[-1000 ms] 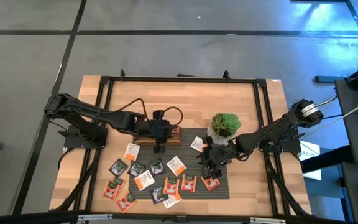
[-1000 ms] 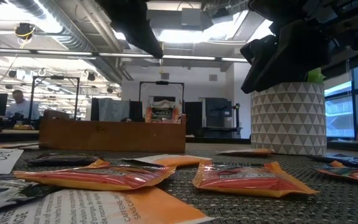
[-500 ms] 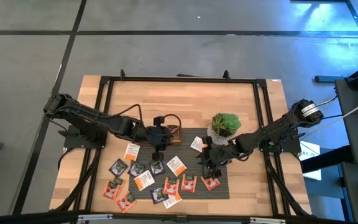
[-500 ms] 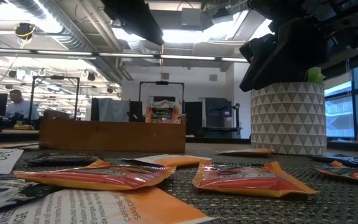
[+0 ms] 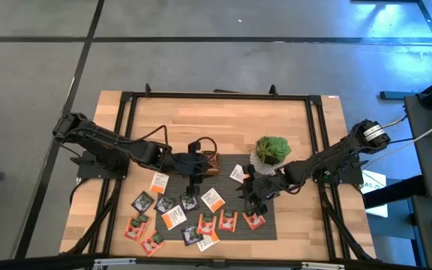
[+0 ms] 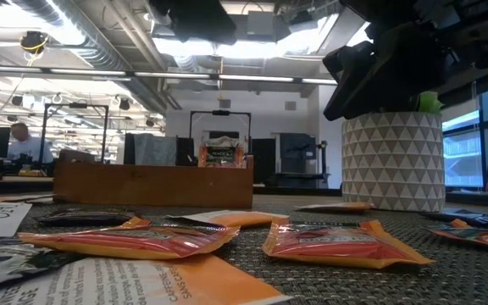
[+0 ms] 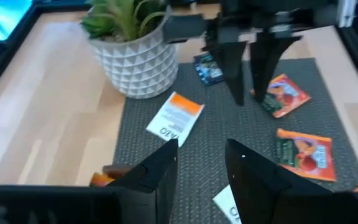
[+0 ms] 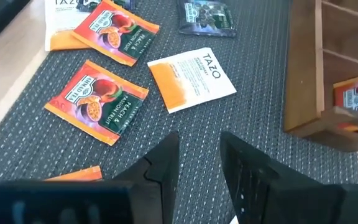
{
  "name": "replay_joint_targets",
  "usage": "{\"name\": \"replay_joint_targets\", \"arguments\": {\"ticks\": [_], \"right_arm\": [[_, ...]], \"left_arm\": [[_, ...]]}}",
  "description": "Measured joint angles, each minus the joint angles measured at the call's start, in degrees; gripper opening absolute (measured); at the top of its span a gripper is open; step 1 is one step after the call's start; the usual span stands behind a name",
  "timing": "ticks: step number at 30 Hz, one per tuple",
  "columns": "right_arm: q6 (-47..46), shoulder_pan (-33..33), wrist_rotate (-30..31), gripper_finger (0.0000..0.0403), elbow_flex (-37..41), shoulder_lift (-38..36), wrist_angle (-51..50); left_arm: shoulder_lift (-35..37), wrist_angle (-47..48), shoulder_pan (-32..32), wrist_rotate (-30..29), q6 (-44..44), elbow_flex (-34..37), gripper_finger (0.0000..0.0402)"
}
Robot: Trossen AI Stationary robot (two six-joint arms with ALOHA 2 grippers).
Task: Pick & Place Tea
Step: Put the white tea bag to the middle section of the wooden organizer
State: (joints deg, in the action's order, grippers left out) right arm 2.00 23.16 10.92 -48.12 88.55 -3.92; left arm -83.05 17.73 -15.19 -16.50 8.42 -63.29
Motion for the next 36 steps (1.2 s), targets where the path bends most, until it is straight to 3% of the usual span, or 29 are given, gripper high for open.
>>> {"name": "replay_joint_targets", "arguments": {"ticks": [5,20,31,36], "right_arm": [[-0.2,0.0,0.0,0.012,0.0,0.0,-0.05],[-1.92,0.0,-0.42,0.012,0.02,0.0,3.86],[-0.21,0.02,-0.47,0.012,0.02,0.0,5.47],[-4.18,0.01,-0.47,0.012,0.02,0.0,5.44]], "left_arm": [[-0.97,-1.46,-3.93,-0.41,0.27,0.0,0.013],[-8.33,-9.7,-16.81,-9.36,3.04,0.0,0.0132],[-8.89,-10.0,-21.23,-9.48,6.91,0.0,0.0128],[-11.04,-10.08,-22.59,-9.5,6.45,0.02,0.0128]]}}
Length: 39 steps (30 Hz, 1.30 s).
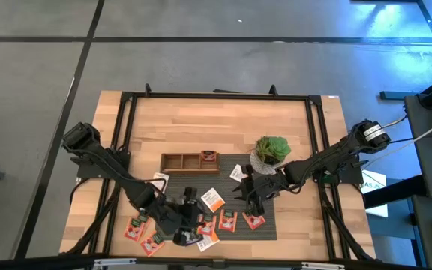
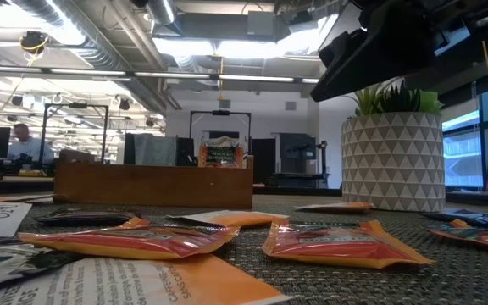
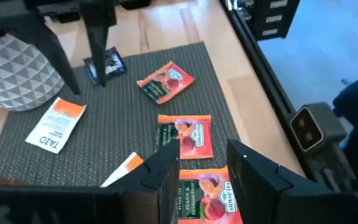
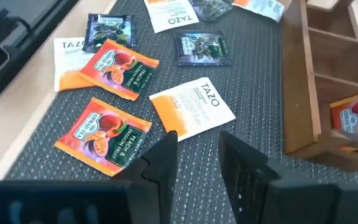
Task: Pick & Place Tea
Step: Put the white tea bag to the middle section of the wooden organizer
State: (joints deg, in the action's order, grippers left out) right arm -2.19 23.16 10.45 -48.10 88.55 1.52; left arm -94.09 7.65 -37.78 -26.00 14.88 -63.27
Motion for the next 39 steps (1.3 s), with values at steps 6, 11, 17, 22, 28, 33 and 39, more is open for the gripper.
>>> {"name": "replay_joint_targets", "arguments": {"ticks": [6,11,17,22,28,33,39], "right_arm": [[-5.18,0.02,-0.04,0.012,0.0,0.0,1.29],[-13.91,-0.01,0.09,0.012,0.0,1.37,4.87],[-27.71,-1.19,-0.01,0.012,0.0,5.57,12.09],[-28.74,-1.59,-0.16,0.012,0.01,9.42,12.82],[-31.86,-3.07,0.03,0.012,0.02,12.92,17.41],[-32.14,-3.89,-0.17,0.012,0.0,14.96,20.69],[-36.37,-4.64,-3.57,0.012,-0.03,16.71,19.12]], "left_arm": [[-4.71,-0.18,0.77,-0.39,1.58,0.0,0.0128],[-9.09,-0.04,3.17,-3.95,6.14,0.0,0.0128],[-13.16,-0.03,5.05,-3.86,10.86,0.0,0.0128],[-15.83,-0.1,6.21,-2.99,12.64,0.0,0.0128],[-18.83,0.01,6.86,-1.12,15.12,0.0,0.0128],[-20.5,-0.43,6.81,-1.18,16.11,-0.24,0.0127],[-20.78,-0.68,6.8,-1.2,16.09,-0.22,0.0127]]}}
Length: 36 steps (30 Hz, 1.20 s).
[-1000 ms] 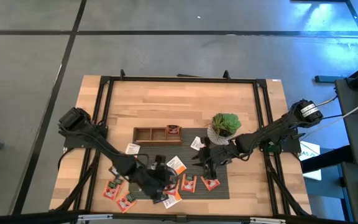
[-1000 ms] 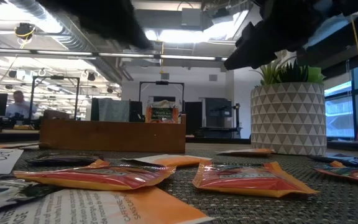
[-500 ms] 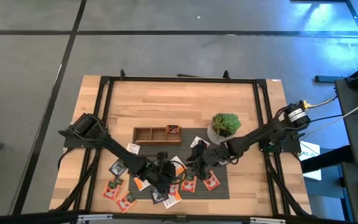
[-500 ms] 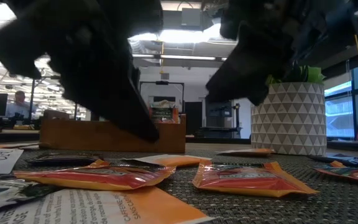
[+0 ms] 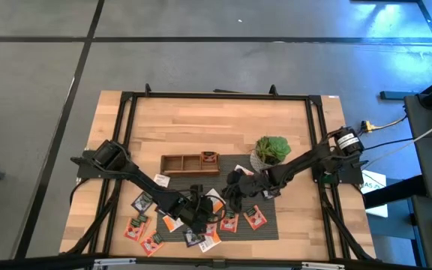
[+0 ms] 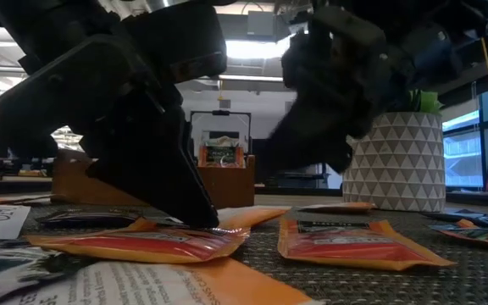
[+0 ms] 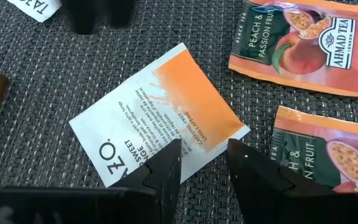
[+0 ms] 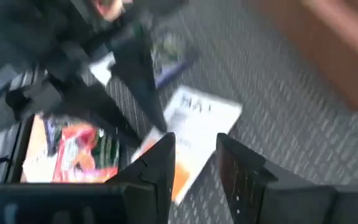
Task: Pick & Place Tea
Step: Put the white tea bag to the middle section of the wooden organizer
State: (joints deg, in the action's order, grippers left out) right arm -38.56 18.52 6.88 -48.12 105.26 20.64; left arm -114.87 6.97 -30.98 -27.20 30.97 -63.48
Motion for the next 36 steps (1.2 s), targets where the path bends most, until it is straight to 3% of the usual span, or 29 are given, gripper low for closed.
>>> {"name": "replay_joint_targets", "arguments": {"ticks": [8,24,36], "right_arm": [[-15.16,-0.46,-3.36,0.012,0.01,4.25,0.45],[-13.78,-0.59,-10.05,0.012,-1.5,5.46,2.56],[-15.18,-0.82,-10.19,0.0119,-1.74,5.46,1.27]], "left_arm": [[-0.14,0.12,-0.07,-0.36,-1.54,0.09,0.0127],[-0.31,0.16,-0.13,-2.43,-0.73,0.17,0.0128],[-0.31,0.08,-0.13,-2.84,-0.67,0.2,0.0128]]}}
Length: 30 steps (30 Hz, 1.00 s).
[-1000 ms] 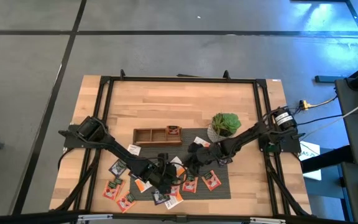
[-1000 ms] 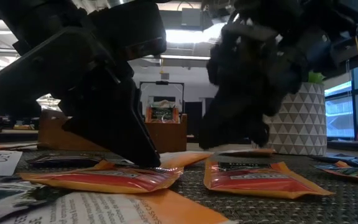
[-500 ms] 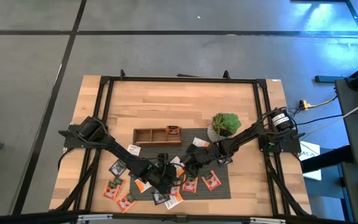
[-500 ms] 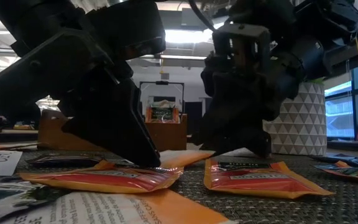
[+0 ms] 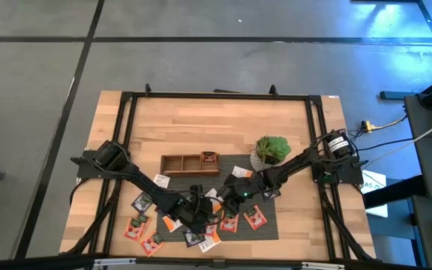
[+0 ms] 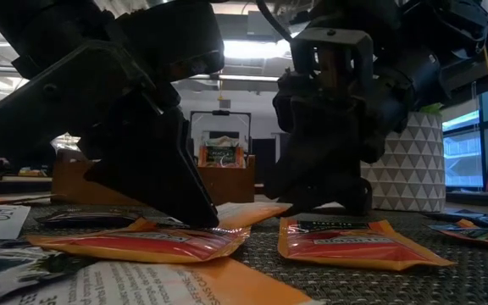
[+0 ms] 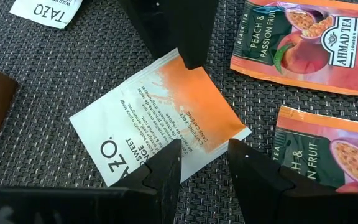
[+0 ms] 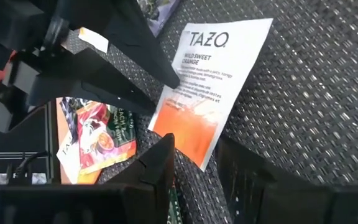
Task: Pick & Place Tea
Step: Put the white tea bag to the middle section of the wooden organizer
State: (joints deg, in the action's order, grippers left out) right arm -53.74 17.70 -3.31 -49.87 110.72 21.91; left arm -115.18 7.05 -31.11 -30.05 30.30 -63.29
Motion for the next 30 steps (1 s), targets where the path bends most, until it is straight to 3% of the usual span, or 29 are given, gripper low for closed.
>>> {"name": "replay_joint_targets", "arguments": {"ticks": [5,14,23,30], "right_arm": [[0.27,-0.03,0.09,0.0096,0.0,-0.02,0.07],[2.97,-0.03,0.18,0.001,0.0,-0.02,0.1],[7.63,-0.01,0.22,0.0004,0.0,-0.51,-0.06],[16.58,0.62,2.13,0.0003,-0.03,-7.66,-1.84]], "left_arm": [[0.0,0.0,0.0,-0.1,0.0,0.02,0.0128],[0.04,-0.02,-0.3,-0.5,0.0,0.02,0.0128],[7.42,4.42,-1.29,-0.92,0.14,0.33,0.0128],[17.53,5.14,-1.37,-2.01,2.53,0.21,0.0132]]}}
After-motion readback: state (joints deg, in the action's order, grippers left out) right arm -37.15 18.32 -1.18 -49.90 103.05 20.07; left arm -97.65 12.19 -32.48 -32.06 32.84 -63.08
